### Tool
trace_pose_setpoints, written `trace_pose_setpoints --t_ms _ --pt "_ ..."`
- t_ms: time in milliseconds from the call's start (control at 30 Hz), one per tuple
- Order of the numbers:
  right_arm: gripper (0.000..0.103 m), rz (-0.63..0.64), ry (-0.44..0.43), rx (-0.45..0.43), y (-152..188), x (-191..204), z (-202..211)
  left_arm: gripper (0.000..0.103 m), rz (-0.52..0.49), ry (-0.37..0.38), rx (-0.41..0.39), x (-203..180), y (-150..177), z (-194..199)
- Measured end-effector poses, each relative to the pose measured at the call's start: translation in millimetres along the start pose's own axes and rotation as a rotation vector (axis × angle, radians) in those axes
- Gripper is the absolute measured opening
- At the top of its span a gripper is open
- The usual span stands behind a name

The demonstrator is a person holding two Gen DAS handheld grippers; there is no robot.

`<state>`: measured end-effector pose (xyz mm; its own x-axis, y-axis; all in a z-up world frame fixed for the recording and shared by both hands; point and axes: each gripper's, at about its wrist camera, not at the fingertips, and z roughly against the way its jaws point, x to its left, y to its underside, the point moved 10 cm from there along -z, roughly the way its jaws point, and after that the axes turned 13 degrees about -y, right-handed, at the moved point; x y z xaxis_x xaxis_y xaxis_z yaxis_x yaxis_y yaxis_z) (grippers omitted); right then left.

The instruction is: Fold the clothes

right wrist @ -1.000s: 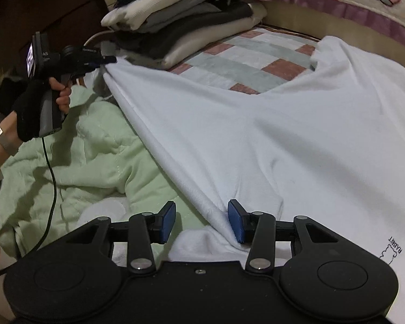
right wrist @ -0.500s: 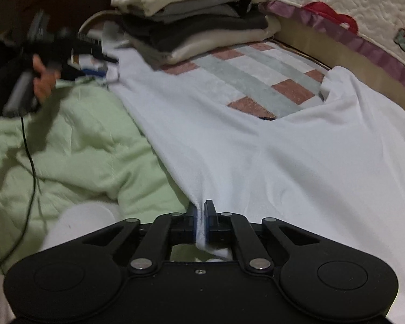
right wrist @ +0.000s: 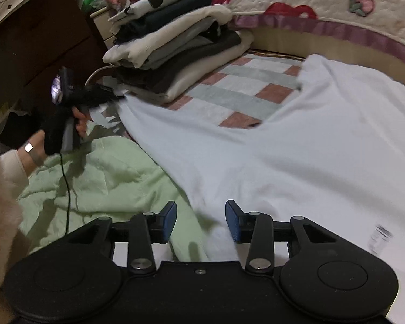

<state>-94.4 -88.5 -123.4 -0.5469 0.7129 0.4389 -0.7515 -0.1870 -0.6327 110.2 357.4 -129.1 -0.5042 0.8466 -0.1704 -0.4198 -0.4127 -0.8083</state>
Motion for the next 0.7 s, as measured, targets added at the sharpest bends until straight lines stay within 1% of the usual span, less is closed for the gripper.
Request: trace_pose_setpoints --t_ms 33,67,133,167,200,267,300,333,367,433,500,600,667,700 --pt "0.046 0.002 0.011 0.019 6 -1 5 0.002 0.022 -0.006 -0.033 5 -11 5" --pt "0.046 0.011 0.02 0.037 11 0 9 0.002 0.057 -0.016 -0.036 11 -18 4" --pt "0.046 0.031 0.046 0.083 24 1 15 0.003 0.091 -0.035 -0.011 17 -19 -8" --pt "0.046 0.032 0.057 0.101 30 1 18 0.008 0.082 -0.073 0.015 19 -15 -18" --pt "0.046 0.019 0.068 0.106 35 -2 22 0.009 0.065 -0.117 0.035 21 -11 -25" --pt "0.046 -0.031 0.087 0.103 42 -9 32 0.009 0.031 -0.179 0.054 20 -3 -27" --pt "0.046 -0.069 0.097 0.098 46 -13 39 0.013 -0.007 -0.16 0.047 13 0 -17" --pt "0.046 -0.105 0.105 0.088 50 -17 46 0.022 -0.045 -0.14 0.039 5 3 -8" --pt "0.046 -0.14 0.113 0.076 53 -21 53 0.034 -0.083 -0.12 0.033 -3 6 2" --pt "0.046 -0.182 0.1 0.051 54 -22 50 0.04 -0.144 -0.035 0.049 -25 17 25" --pt "0.047 -0.216 0.079 0.026 53 -21 43 0.04 -0.188 0.081 0.118 -49 35 48" --pt "0.047 -0.268 0.049 -0.013 51 -21 33 0.04 -0.212 0.273 0.303 -87 71 74" --pt "0.047 -0.303 0.029 -0.038 50 -21 26 0.04 -0.203 0.392 0.424 -110 97 89" --pt "0.047 -0.32 0.018 -0.051 49 -21 23 0.04 -0.211 0.443 0.45 -120 107 97"
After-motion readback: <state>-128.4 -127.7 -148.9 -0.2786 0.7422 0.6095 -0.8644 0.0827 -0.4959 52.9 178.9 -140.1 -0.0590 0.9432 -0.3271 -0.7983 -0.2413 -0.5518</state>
